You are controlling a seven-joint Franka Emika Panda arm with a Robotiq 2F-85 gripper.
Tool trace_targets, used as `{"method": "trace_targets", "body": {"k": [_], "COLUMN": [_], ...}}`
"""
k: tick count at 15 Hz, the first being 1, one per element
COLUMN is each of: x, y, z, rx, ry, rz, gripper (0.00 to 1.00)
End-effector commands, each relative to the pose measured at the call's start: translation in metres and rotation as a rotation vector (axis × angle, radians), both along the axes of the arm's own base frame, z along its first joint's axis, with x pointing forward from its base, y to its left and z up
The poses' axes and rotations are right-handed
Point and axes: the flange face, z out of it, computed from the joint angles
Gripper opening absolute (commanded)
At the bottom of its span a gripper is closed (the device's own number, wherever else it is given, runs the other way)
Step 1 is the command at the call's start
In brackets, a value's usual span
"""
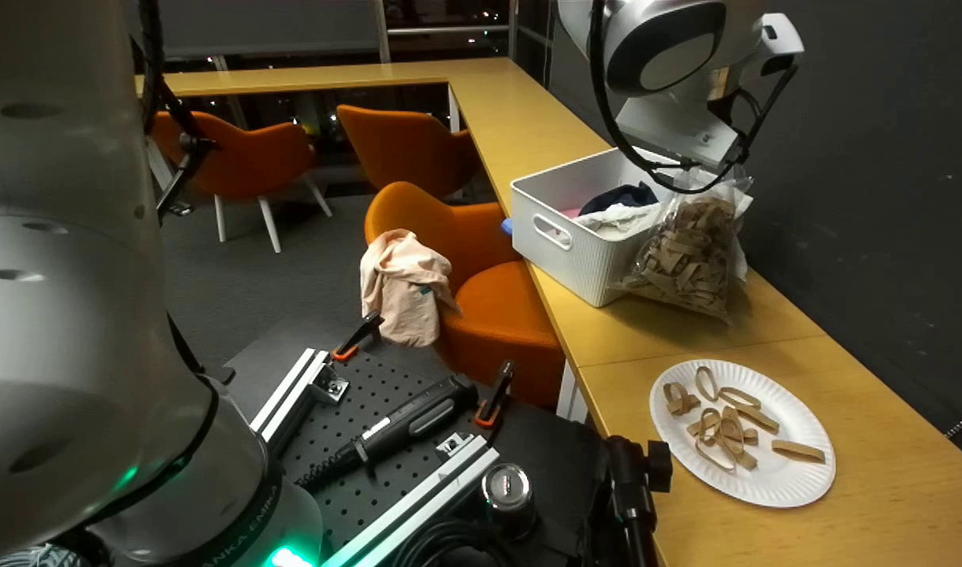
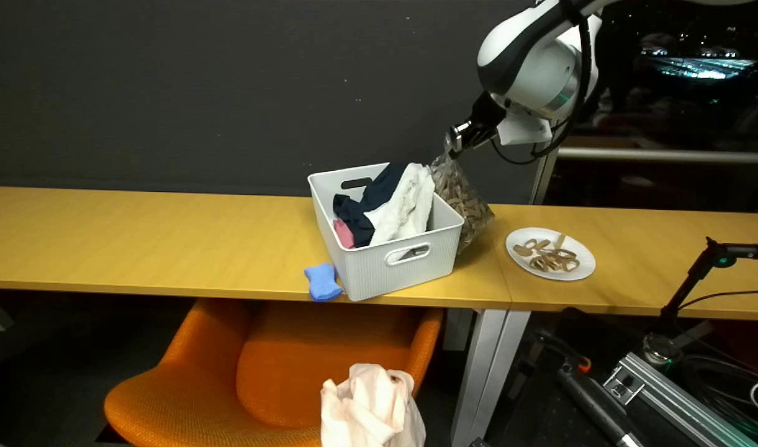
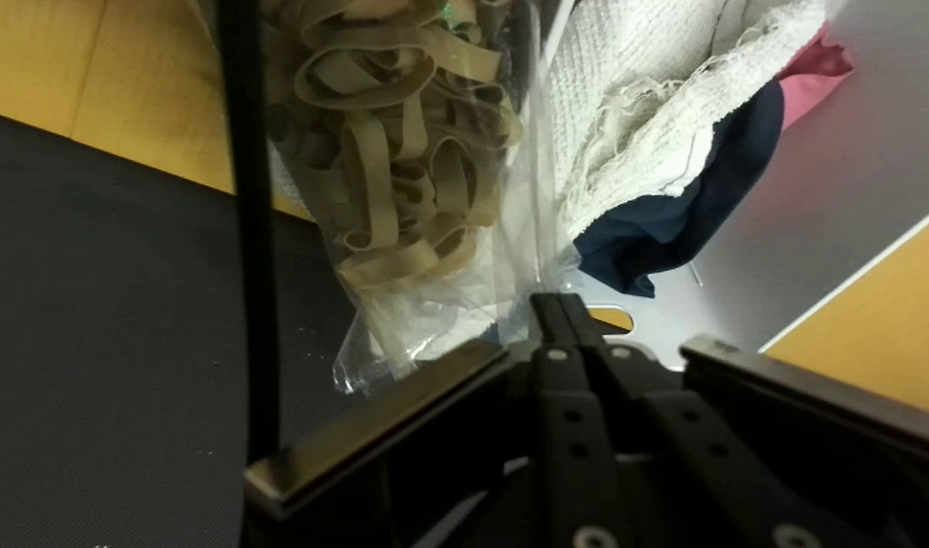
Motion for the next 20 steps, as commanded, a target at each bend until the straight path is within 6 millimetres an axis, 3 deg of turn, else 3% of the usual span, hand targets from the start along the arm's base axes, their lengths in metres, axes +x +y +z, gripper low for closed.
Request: {"method": "trace_targets", "body": {"k": [1, 5, 10, 11, 12, 15, 20], "x": [-0.012, -0.007, -0.015, -0.017, -0.019, -0.022, -0.025], "y": [-0.007, -0.009, -0.014, -0.016, -0.018, -0.021, -0.023], "z": [0.021, 0.011, 0.002, 0.001, -0.001, -0.003, 0.0], "rx": [-0.012, -0.004, -0.015, -0.018, -0.019, -0.013, -0.017], "ry": [-0.033, -0.024, -0.027, -0.026, -0.025, -0.026, 0.041], "rz": [0.057, 0.207, 0.35, 0.363, 0.368, 0.382, 0.293], "gripper": [0.0, 0.0, 0.0, 0.04, 0.28, 0.39, 0.74]}}
